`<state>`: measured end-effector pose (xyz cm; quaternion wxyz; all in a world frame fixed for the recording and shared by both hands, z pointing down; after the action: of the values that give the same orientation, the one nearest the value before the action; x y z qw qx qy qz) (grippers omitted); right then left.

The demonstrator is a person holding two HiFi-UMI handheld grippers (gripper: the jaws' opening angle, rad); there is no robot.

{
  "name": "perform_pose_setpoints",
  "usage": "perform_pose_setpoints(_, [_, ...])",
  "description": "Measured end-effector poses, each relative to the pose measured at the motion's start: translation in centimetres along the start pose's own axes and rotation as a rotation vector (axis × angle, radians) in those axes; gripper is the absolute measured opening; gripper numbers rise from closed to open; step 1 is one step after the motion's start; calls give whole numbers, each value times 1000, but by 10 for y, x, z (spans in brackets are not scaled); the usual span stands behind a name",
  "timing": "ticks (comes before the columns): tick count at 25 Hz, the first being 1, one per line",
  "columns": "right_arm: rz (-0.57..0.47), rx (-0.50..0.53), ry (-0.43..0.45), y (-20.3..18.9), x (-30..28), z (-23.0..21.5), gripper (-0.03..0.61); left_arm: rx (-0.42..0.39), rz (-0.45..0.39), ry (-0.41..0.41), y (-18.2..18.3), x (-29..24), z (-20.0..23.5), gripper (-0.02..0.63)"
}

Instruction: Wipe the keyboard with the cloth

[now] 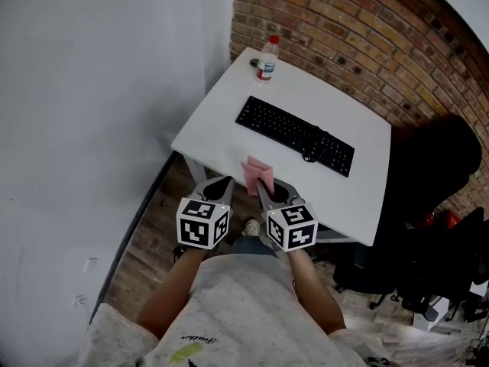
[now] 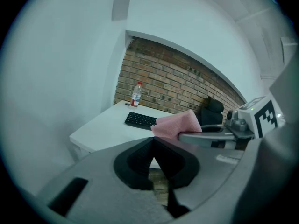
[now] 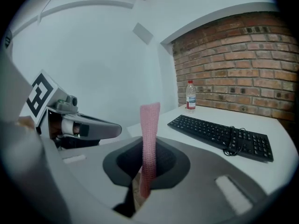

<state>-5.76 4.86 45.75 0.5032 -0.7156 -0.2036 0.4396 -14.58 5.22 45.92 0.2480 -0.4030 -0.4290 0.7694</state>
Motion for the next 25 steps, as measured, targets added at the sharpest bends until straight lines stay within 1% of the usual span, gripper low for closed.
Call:
perform_pose_setpoints(7, [22,62,16,15,-54,-26,21,19,0,60,20,-24,27,-3])
perform_pose_setpoints(15, [63,91,62,19,-113,-59,22,39,21,107,32,-71,48,-3])
perform_pose_setpoints(20, [90,102,108,24,-142,-73,23,41,39,141,47,-95,55,-3])
perform_pose_setpoints(25, [144,107,142,19,-165,-84,21,46,60,178,58,-112,62,-3])
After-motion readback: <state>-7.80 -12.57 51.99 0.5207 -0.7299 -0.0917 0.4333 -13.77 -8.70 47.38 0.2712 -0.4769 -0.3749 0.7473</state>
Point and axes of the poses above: the fingertips, and each gripper's own axes: x backward along the fingers, z to its left, y out of its top, the point moved 2 cm from there along x, backward along the fingers, and after that the axes turned 1 degree about -y, right-handed, at the moved point
